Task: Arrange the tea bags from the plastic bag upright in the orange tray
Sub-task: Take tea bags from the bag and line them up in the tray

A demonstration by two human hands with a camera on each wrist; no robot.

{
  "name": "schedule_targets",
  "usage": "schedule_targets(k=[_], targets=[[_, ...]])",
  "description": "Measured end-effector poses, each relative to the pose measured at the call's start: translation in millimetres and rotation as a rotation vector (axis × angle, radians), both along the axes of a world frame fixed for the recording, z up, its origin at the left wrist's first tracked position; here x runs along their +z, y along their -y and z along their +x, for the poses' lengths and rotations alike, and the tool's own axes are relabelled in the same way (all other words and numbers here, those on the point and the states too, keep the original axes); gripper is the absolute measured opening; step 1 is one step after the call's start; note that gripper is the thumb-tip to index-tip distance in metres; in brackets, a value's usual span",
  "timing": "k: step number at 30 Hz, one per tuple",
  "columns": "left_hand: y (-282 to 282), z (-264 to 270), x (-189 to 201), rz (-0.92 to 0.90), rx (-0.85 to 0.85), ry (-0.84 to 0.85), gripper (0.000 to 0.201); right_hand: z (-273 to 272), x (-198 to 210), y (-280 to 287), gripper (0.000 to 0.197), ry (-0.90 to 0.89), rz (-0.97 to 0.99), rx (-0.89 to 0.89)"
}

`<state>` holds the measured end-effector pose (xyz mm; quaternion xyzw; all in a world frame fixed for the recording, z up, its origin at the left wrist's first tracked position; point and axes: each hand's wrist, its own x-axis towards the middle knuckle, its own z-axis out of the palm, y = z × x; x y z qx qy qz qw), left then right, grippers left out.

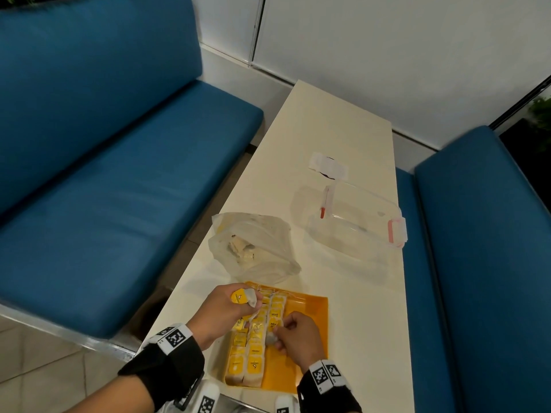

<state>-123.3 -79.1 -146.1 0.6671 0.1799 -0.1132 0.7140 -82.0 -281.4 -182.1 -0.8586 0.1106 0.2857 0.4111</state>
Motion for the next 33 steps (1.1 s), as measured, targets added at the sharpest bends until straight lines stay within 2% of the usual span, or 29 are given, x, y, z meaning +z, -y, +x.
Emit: schedule_targets(k=[6, 12, 19, 22, 26, 33], targets=[[-0.4, 1.3, -0.3, 0.006, -0.010, -0.005, 0.007, -1.2, -0.2, 1.5, 0.014, 0.006, 0.007, 0.002], [-0.6, 0.5, 0.1, -0.003, -0.012, -0.002, 0.006, -1.9, 6.5, 6.0, 0.012, 0.021, 0.094, 0.036], [-0.2, 1.9, 1.0, 0.005, -0.025, -0.009, 0.007, 5.1, 4.0, 2.6, 0.017, -0.026, 0.006, 0.005], [-0.9, 1.4, 0.2, 0.011, -0.016, -0.011, 0.008, 2.4, 6.3, 3.4, 0.017, 0.032, -0.031, 0.037], [0.3, 1.7, 0.2, 0.019, -0.015, -0.006, 0.008, -2.9, 11.0, 2.7, 0.017, 0.131, 0.037, 0.135], [0.9, 3.2, 2.5, 0.004, -0.012, -0.007, 0.008, -0.4, 9.4, 0.2, 0.012, 0.058, 0.010, 0.019]])
